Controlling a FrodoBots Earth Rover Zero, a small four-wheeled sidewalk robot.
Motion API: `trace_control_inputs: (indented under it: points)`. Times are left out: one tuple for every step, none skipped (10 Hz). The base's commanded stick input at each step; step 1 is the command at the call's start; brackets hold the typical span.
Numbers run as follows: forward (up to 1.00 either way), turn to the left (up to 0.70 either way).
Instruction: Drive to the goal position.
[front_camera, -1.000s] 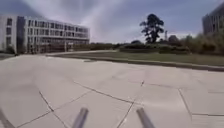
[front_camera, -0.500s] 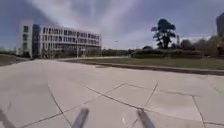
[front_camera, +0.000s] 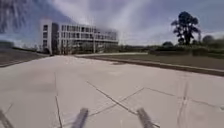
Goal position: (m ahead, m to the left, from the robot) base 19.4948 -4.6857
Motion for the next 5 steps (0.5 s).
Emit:
trace_control_inputs:
  points:
    - [1.0,0.4]
    - [1.0,0.4]
    - [1.0,0.4]
    - [1.0,0.4]
    - [1.0,0.4]
